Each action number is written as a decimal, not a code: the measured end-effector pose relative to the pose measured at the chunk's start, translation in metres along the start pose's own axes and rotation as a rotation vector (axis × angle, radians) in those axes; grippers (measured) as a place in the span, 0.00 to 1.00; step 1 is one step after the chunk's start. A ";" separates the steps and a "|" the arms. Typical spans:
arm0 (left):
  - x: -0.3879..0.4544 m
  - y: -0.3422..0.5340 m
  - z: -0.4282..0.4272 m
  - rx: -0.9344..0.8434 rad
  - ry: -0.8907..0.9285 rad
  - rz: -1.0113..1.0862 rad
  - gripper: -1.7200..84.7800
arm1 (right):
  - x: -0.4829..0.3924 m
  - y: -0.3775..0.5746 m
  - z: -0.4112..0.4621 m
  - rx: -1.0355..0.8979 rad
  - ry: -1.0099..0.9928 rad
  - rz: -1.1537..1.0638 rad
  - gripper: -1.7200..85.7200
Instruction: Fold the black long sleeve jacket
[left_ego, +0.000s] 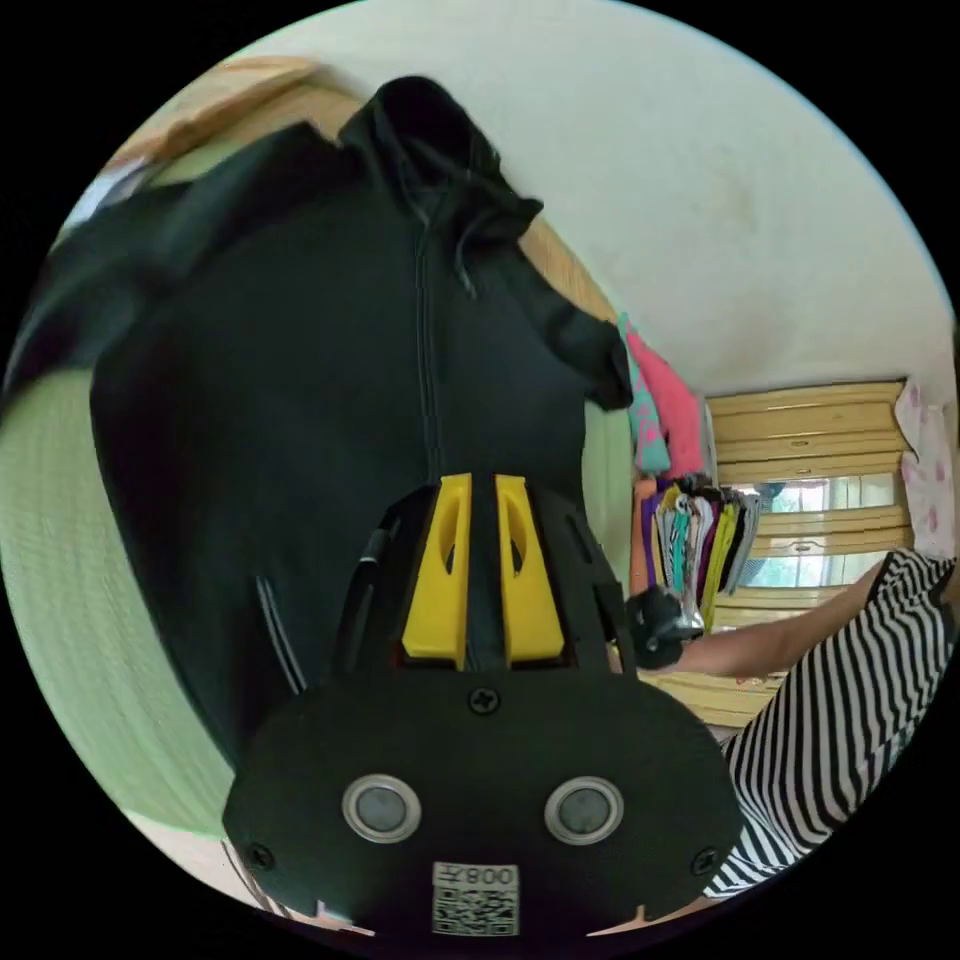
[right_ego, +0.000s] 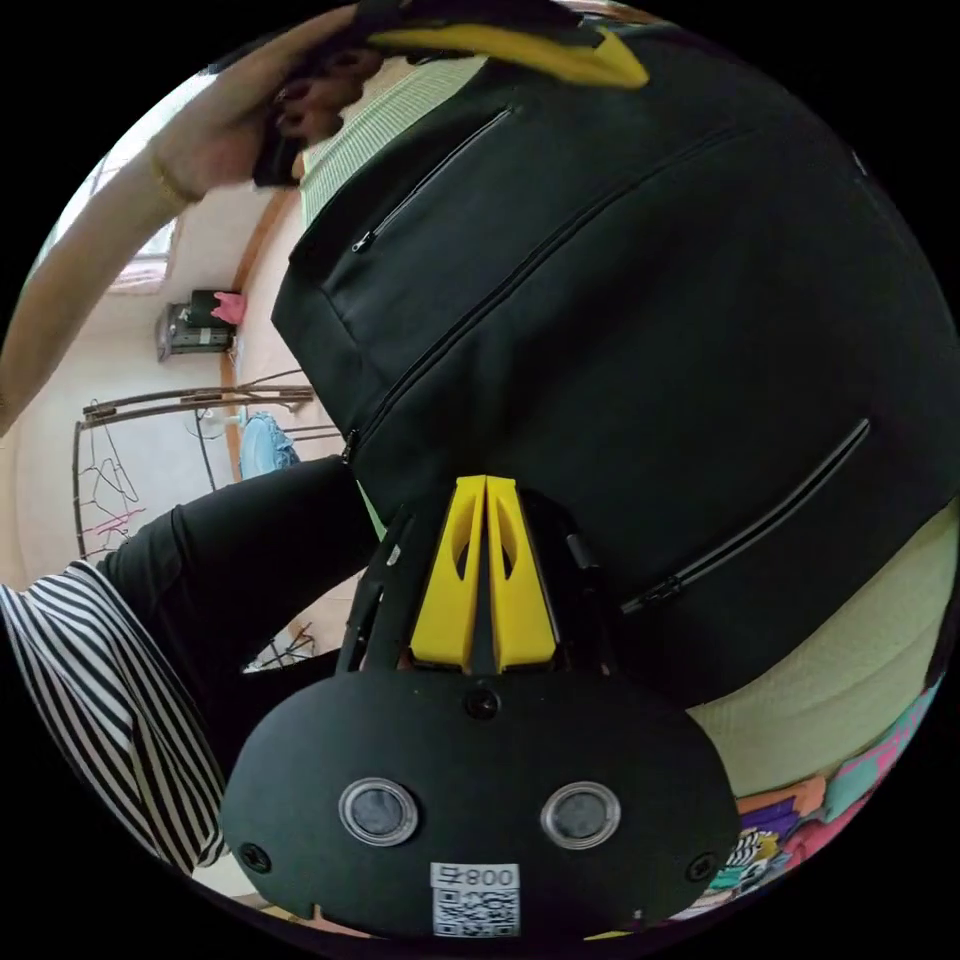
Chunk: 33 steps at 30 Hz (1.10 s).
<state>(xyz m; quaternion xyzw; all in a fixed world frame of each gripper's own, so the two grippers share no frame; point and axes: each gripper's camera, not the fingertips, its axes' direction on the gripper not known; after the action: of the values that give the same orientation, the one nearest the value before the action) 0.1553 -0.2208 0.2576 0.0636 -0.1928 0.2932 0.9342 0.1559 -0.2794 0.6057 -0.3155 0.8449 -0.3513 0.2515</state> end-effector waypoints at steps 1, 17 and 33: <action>-0.004 -0.032 -0.015 0.035 -0.023 0.034 0.05 | 0.009 0.001 -0.002 -0.006 -0.059 0.029 0.02; -0.131 -0.290 -0.088 0.441 0.374 -0.325 0.03 | 0.032 0.014 -0.024 -0.039 -0.281 0.103 0.02; -0.167 -0.215 -0.123 0.380 0.558 -0.093 0.05 | 0.084 0.021 -0.206 0.482 -0.392 0.137 0.03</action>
<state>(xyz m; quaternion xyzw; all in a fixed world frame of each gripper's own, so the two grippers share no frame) 0.1930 -0.4561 0.0768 0.1626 0.1316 0.2870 0.9348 -0.0416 -0.2377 0.7015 -0.2509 0.6919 -0.4563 0.5001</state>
